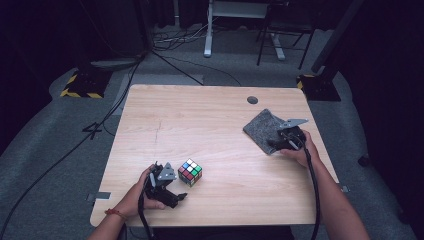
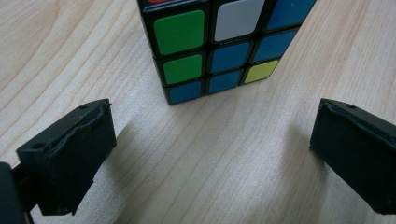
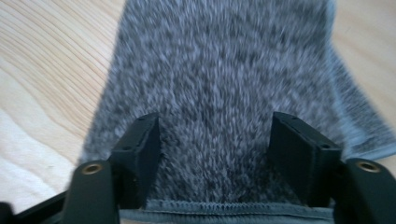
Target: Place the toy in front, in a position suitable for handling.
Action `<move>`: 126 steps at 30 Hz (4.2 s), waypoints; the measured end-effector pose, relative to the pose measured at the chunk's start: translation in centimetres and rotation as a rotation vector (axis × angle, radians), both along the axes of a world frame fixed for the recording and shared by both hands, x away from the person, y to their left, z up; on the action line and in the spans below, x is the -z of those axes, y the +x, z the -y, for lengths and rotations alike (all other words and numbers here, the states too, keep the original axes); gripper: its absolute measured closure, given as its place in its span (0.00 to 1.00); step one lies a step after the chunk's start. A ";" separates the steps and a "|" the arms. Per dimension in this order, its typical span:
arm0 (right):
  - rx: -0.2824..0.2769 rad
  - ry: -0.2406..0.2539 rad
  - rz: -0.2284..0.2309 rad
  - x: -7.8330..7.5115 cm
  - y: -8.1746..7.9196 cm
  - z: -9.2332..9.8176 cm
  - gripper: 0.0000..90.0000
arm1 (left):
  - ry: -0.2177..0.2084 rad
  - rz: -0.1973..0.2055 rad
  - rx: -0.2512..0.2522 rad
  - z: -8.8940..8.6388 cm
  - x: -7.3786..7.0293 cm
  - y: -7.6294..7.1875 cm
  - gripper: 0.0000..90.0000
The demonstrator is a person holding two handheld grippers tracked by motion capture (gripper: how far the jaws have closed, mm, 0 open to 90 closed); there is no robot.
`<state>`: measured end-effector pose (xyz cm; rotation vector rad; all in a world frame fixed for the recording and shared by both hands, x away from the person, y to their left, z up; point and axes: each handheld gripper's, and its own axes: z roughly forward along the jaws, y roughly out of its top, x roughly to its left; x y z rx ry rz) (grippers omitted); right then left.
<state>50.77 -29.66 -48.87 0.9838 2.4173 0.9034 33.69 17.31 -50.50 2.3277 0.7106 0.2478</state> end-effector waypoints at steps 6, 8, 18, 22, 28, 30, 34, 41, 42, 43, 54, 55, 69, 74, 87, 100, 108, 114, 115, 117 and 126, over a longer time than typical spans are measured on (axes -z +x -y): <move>0.000 0.083 -0.048 0.5 0.0 0.8 0.38 | 0.000 -0.001 -0.019 0.2 0.0 -0.1 0.01; -0.007 0.078 -0.051 0.5 -0.3 0.8 0.38 | 0.001 0.000 -0.018 0.3 0.0 -0.1 0.01; -0.050 0.059 -0.070 0.3 -3.5 0.4 0.38 | -0.001 -0.002 -0.025 0.8 0.0 0.3 0.00; -0.049 0.045 -0.076 0.2 -5.6 -0.1 0.38 | 0.000 -0.002 -0.032 1.2 0.0 0.6 0.00; -0.074 0.009 -0.079 0.0 -7.8 -0.6 0.36 | 0.001 -0.005 -0.056 2.1 0.0 1.1 0.00; -0.075 0.010 -0.074 0.1 -8.0 -0.6 0.36 | 0.000 -0.001 -0.061 2.3 0.0 1.3 0.00; -0.083 0.019 -0.073 0.2 -8.7 -0.5 0.36 | 0.001 -0.003 -0.085 2.7 0.0 1.5 0.01; -0.178 -0.007 -0.092 -0.1 -10.4 -0.6 0.36 | 0.002 -0.002 -0.119 3.2 -0.1 2.3 0.00; -0.195 -0.009 -0.098 -0.1 -10.6 -0.7 0.36 | 0.002 -0.002 -0.120 3.2 -0.1 2.3 0.00; -0.230 -0.021 -0.108 -0.3 -10.9 -0.7 0.36 | 0.001 0.001 -0.120 3.2 -0.1 2.3 0.03; -0.249 0.047 -0.041 -1.1 -11.1 -0.6 0.33 | -0.040 0.026 -0.012 3.8 -0.9 3.1 0.26; -0.243 0.057 -0.030 -1.1 -11.1 -0.7 0.33 | -0.036 0.025 -0.009 3.9 -0.9 3.1 0.27; -0.232 0.072 -0.091 0.3 -9.5 -1.4 0.32 | -0.032 0.010 0.249 7.5 -1.2 3.4 0.37; -0.243 0.066 -0.101 0.3 -9.8 -1.5 0.34 | -0.048 0.001 0.316 9.2 -1.0 3.4 0.37; -0.329 0.054 -0.094 -0.9 -11.9 -2.0 0.37 | -0.061 0.016 0.254 9.2 -0.9 3.2 0.18; -0.286 0.053 -0.086 0.5 -10.6 -2.4 0.24 | -0.029 0.015 0.263 9.5 -0.3 3.3 0.18; -0.295 0.063 -0.072 0.3 -11.1 -2.4 0.55 | -0.035 0.020 0.274 9.5 -0.4 3.3 0.25; -0.293 0.059 -0.060 0.2 -11.0 -2.3 0.77 | -0.050 0.026 0.254 9.0 -0.3 3.2 0.32; -0.293 0.058 -0.059 0.2 -11.0 -2.2 0.79 | -0.050 0.026 0.253 9.0 -0.3 3.2 0.32; -0.289 0.059 -0.057 0.2 -10.9 -2.2 0.82 | -0.049 0.027 0.257 8.9 -0.3 3.2 0.32; -0.280 0.101 -0.075 -0.2 -10.9 -1.4 0.86 | -0.037 0.014 0.269 9.0 -0.6 3.4 0.37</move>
